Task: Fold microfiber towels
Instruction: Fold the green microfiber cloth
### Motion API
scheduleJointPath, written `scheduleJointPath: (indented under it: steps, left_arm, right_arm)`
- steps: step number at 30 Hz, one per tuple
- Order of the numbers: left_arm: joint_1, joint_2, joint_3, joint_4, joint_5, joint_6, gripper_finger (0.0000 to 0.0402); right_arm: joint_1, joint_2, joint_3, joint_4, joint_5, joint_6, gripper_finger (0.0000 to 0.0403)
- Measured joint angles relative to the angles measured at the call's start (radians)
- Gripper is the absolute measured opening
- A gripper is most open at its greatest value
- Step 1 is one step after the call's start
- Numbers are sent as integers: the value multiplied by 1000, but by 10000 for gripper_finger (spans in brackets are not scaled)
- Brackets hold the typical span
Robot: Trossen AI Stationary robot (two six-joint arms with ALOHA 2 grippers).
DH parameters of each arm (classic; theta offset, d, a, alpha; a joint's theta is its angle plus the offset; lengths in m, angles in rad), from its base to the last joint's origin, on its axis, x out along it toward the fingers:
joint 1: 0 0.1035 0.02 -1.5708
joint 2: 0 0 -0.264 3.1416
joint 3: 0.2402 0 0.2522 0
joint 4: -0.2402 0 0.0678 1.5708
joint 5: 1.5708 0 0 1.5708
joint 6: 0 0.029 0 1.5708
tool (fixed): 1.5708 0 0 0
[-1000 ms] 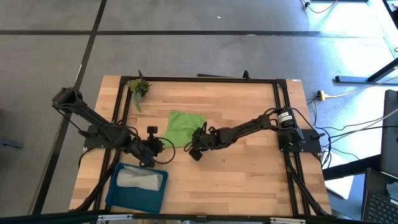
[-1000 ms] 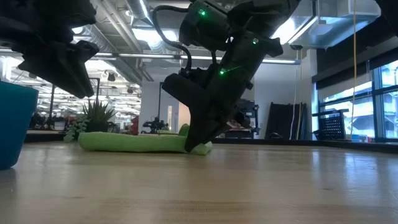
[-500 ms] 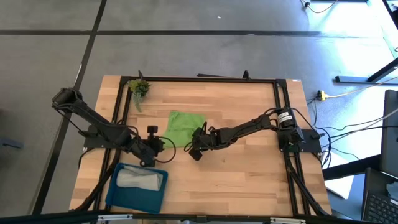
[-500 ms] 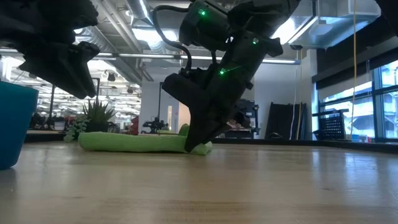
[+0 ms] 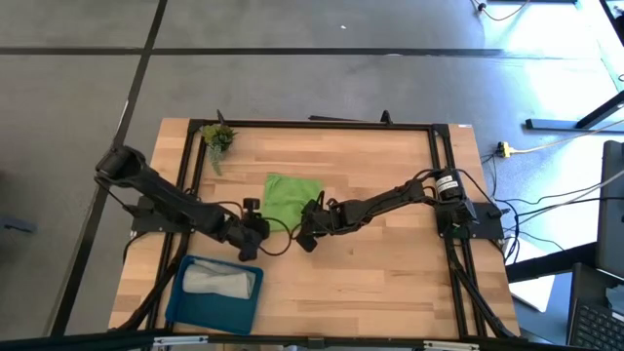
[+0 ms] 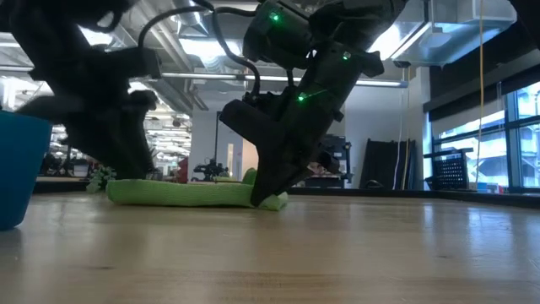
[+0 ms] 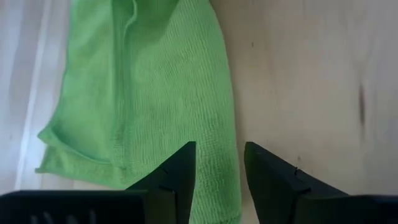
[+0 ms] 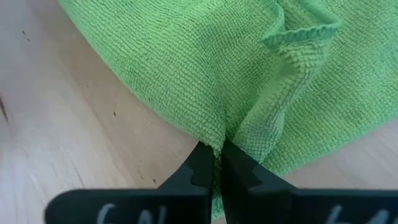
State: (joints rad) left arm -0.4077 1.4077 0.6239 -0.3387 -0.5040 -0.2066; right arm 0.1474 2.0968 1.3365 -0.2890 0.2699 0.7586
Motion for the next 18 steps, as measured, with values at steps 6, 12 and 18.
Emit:
scheduleJointPath:
  steps: [6,12,18]
  left_arm:
    - [34,42,0,2,65,1,125]
    - [100,42,0,-25,121,44,124]
    - [172,42,0,-47,249,114,125]
  right_arm:
    - [0,0,0,0,0,0,13]
    - [0,0,1,0,0,-1,13]
    - [-1,0,1,0,0,0,13]
